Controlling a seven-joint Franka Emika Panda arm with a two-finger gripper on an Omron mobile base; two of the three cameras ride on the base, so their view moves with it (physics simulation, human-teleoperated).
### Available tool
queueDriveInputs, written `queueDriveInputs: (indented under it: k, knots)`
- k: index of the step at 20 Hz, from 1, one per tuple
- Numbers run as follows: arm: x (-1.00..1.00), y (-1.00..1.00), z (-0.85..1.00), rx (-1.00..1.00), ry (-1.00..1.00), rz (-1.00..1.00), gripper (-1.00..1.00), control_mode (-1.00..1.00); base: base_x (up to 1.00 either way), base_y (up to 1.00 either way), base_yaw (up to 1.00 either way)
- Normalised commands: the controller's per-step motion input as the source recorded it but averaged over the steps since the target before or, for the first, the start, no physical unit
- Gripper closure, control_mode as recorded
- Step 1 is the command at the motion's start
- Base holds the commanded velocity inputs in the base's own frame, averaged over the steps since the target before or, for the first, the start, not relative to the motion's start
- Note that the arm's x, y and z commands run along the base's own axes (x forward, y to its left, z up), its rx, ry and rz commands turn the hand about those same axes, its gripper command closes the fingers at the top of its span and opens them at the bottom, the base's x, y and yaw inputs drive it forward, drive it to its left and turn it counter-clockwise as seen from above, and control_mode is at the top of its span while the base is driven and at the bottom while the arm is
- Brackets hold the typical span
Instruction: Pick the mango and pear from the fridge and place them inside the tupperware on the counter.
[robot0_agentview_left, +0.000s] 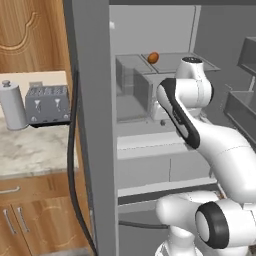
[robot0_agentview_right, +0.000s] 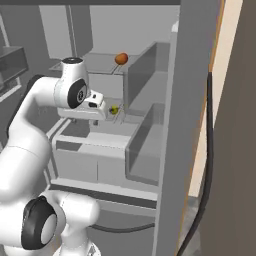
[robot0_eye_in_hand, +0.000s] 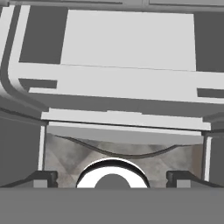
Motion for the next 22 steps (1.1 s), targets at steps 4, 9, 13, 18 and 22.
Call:
queueDriveInputs:
  k: [4,9,13,18,22]
  knots:
    - [0.00,0.00,0.00,0.00,0.00,0.00,-1.00,1.00,0.42,-0.48,0.12]
    - [0.00,0.00,0.00,0.00,0.00,0.00,-1.00,1.00,0.54,-0.26,0.06]
    - [0.00,0.00,0.00,0.00,0.00,0.00,-1.00,1.00,0.59,-0.01,0.00]
    - [0.00,0.00,0.00,0.00,0.00,0.00,-1.00,1.00,0.35,0.00,0.00]
    - [0.08,0.00,0.00,0.00,0.00,0.00,-1.00,-1.00,0.00,0.00,0.00]
